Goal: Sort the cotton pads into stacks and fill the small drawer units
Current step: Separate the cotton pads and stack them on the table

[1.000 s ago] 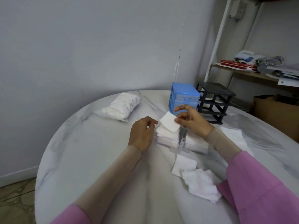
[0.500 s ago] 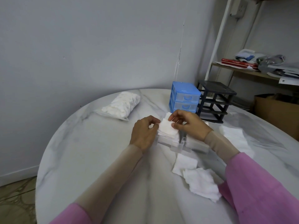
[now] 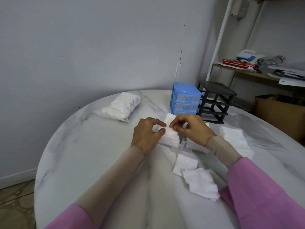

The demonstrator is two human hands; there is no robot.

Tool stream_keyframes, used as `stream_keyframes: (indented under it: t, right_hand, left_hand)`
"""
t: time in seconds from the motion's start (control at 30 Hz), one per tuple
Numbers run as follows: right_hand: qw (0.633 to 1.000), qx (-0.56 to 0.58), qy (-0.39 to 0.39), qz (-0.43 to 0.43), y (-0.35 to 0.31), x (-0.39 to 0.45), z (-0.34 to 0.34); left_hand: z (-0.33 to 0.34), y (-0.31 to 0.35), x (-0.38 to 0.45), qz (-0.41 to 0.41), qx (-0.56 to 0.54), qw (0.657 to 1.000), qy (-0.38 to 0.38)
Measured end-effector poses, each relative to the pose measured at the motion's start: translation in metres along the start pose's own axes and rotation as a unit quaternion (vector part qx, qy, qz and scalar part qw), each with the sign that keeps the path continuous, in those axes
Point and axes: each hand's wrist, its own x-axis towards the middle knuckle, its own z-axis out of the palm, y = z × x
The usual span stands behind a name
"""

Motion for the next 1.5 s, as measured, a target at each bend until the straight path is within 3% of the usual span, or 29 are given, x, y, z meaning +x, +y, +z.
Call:
stream_keyframes:
  t: [0.17, 0.23, 0.43, 0.63, 0.9, 1.03, 1.27, 1.37, 1.43, 1.5]
  right_hand:
    - [1.0, 0.002, 0.016, -0.025, -0.008, -0.019, -0.012]
    - [1.0, 0.001, -0.001, -0.026, -0.012, -0.03, -0.018]
    - [0.995, -0.013, -0.096, -0.008, -0.021, -0.065, -0.029]
    - [0.977, -0.053, -0.203, 0.04, -0.014, -0.096, -0.032]
    - [0.985, -0.01, -0.165, 0.04, -0.009, -0.108, -0.034]
    - [0.992, 0.036, -0.115, 0.038, -0.006, -0.107, -0.036]
    - [0.985, 0.141, -0.096, 0.036, -0.002, -0.108, -0.042]
    - [0.986, 0.139, -0.088, 0.031, 0.001, -0.108, -0.04]
    - [0.985, 0.149, -0.074, 0.034, 0.002, -0.107, -0.038]
    - [0.983, 0.163, -0.072, 0.046, 0.002, -0.105, -0.034]
  left_hand:
    - [0.0, 0.007, -0.003, 0.061, 0.023, 0.994, 0.092]
    - [-0.001, 0.012, -0.006, 0.098, 0.006, 0.99, 0.097]
    - [0.003, 0.032, -0.026, 0.194, -0.074, 0.977, -0.051]
    - [0.012, 0.032, -0.036, 0.19, 0.015, 0.957, -0.221]
    - [0.011, 0.033, -0.036, 0.179, 0.063, 0.948, -0.254]
    - [0.01, 0.033, -0.036, 0.169, 0.014, 0.954, -0.246]
    - [0.001, 0.033, -0.03, 0.13, -0.093, 0.968, -0.194]
    - [-0.001, 0.031, -0.027, 0.097, -0.146, 0.959, -0.224]
    - [0.001, 0.029, -0.027, 0.083, -0.148, 0.957, -0.236]
    - [0.002, 0.026, -0.024, 0.08, -0.135, 0.969, -0.193]
